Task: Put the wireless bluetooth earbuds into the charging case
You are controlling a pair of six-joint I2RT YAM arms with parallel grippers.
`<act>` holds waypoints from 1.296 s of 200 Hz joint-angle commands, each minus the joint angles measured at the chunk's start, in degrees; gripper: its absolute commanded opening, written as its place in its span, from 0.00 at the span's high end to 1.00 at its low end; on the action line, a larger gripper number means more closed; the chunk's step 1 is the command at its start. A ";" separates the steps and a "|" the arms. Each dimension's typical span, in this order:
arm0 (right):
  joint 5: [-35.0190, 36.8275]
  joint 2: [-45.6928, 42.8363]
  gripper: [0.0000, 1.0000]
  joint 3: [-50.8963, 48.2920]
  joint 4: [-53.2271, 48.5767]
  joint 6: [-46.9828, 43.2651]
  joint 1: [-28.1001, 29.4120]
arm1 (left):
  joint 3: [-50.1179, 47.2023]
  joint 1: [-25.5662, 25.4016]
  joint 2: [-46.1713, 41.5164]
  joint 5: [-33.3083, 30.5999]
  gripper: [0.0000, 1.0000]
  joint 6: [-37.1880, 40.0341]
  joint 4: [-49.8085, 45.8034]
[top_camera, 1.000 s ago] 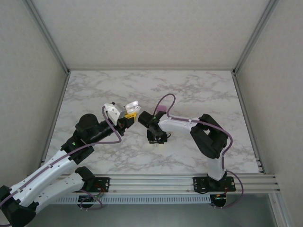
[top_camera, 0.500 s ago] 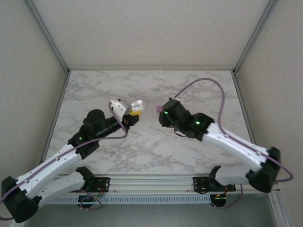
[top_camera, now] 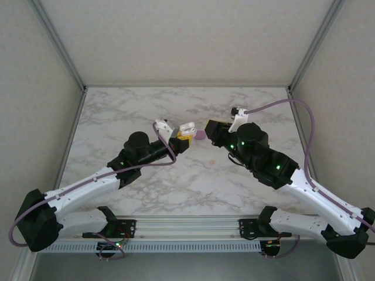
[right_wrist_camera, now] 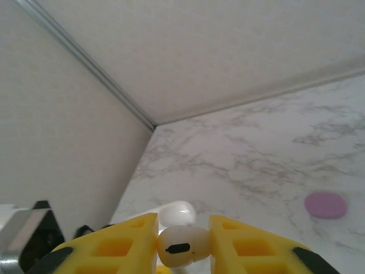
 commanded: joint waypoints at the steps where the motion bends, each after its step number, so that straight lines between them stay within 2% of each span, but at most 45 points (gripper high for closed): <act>1: -3.02 0.56 0.72 -1.20 6.81 0.02 -0.06 | 2.62 -1.72 1.24 -0.92 0.98 -0.75 7.99; 88: -8.53 3.93 0.73 -0.51 8.71 0.39 -0.03 | 3.94 -4.26 3.08 -3.07 0.98 0.96 9.40; 196: -10.56 7.79 0.73 1.60 6.44 -0.90 0.04 | 3.84 -4.53 2.99 -2.90 0.98 0.05 10.50; 259: -10.66 7.74 0.73 1.30 3.89 -3.55 0.67 | 4.06 -4.52 2.65 -5.42 0.98 -1.47 11.20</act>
